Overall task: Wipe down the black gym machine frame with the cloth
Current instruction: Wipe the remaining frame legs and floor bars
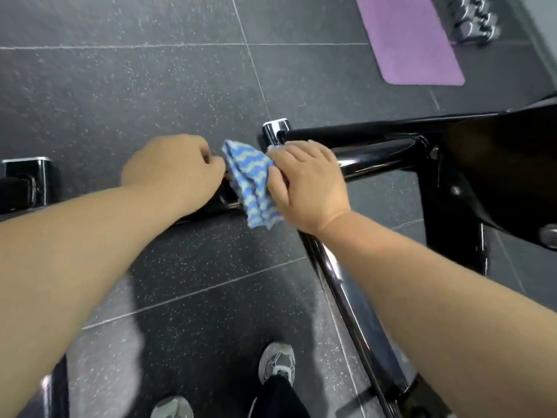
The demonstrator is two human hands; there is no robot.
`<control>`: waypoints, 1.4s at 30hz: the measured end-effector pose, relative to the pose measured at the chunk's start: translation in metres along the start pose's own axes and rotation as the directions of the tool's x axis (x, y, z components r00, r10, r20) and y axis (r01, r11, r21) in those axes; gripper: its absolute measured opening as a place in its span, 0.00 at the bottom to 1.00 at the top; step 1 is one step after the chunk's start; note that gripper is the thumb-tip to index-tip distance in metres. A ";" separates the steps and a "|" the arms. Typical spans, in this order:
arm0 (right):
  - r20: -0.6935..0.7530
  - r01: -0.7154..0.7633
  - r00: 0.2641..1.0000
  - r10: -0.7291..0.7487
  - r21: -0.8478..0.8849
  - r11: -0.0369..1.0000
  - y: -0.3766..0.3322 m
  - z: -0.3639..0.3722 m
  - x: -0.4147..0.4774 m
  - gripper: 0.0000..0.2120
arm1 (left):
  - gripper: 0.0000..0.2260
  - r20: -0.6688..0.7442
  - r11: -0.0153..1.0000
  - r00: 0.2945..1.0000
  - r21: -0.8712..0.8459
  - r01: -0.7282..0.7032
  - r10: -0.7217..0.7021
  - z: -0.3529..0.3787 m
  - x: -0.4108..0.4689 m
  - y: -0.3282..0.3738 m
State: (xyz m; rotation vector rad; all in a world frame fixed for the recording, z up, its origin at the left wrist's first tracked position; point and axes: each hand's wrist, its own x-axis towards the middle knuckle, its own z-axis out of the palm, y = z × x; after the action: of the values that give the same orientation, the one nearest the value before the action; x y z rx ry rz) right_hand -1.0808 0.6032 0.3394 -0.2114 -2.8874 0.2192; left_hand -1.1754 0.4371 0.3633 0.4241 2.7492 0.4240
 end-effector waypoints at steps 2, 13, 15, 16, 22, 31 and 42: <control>-0.022 -0.100 0.995 0.099 -0.054 0.993 0.043 -0.010 0.001 0.17 | 0.11 0.018 1.000 1.000 0.003 -0.017 0.017 0.008 0.003 0.018; -0.118 -0.107 0.987 0.106 -0.002 0.994 0.067 -0.011 -0.012 0.14 | 0.10 -0.109 0.999 0.993 0.017 0.046 -0.044 0.023 0.000 0.033; -0.194 -0.194 0.963 0.186 -0.027 0.981 0.104 -0.022 -0.002 0.11 | 0.10 -0.119 0.998 0.992 0.015 0.053 -0.051 0.023 0.002 0.033; -0.242 -0.237 0.942 0.233 0.011 0.971 0.116 -0.029 0.002 0.09 | 0.10 -0.121 0.998 0.991 0.019 0.056 -0.053 0.023 0.002 0.033; -0.141 -0.557 0.822 0.552 0.005 0.830 0.075 -0.023 0.013 0.14 | 0.11 -0.124 0.999 0.991 0.009 0.050 -0.049 0.023 0.000 0.034; 0.173 -0.588 0.744 0.646 -0.289 0.755 0.096 -0.051 0.034 0.09 | 0.10 -0.109 0.998 0.992 0.003 0.058 -0.058 0.022 -0.001 0.033; 0.049 -0.781 0.624 0.780 0.016 0.624 0.118 -0.034 0.033 0.16 | 0.10 -0.099 0.999 0.994 -0.006 0.050 -0.051 0.020 -0.001 0.036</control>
State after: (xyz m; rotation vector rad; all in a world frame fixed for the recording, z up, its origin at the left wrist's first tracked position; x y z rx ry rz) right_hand -1.0894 0.7287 0.3603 -1.4838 -2.6042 0.4181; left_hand -1.1584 0.4741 0.3576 0.3403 2.8483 0.4480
